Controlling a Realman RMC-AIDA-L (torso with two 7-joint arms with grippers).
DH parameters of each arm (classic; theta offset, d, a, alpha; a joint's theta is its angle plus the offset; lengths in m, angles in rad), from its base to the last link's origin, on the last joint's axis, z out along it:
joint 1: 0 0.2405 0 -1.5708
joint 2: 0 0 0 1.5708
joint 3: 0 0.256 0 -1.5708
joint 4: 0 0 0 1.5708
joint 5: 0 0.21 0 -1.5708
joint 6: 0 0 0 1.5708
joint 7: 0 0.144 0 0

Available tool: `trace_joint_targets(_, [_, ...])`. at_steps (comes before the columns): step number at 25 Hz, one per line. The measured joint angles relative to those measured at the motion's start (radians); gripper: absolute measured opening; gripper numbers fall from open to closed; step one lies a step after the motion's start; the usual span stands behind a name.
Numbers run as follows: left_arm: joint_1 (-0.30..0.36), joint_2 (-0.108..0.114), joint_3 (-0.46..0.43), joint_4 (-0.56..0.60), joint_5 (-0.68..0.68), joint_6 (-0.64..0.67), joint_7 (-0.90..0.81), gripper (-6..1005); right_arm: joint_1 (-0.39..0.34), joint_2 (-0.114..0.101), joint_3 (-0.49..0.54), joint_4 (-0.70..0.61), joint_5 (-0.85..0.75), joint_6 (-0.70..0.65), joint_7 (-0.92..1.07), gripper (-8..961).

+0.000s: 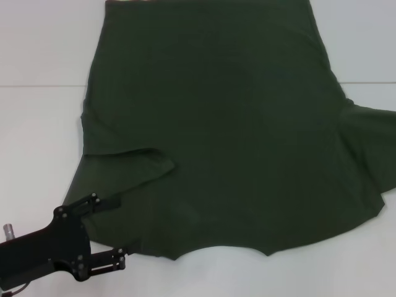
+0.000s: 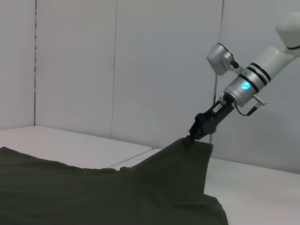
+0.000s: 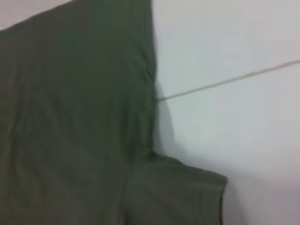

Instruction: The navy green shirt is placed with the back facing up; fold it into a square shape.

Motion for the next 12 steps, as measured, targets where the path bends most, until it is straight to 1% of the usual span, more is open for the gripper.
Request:
trace_joint_targets(7, [0.005, 0.0, 0.0, 0.004, 0.0, 0.004, 0.0, 872, 0.051, 0.008, -0.01, -0.016, 0.004, -0.005, -0.006, 42])
trace_joint_targets(12, [0.006, 0.0, 0.0, 0.005, 0.0, 0.005, 0.0, 873, 0.102, 0.028, -0.068, -0.006, 0.005, -0.006, -0.007, 45])
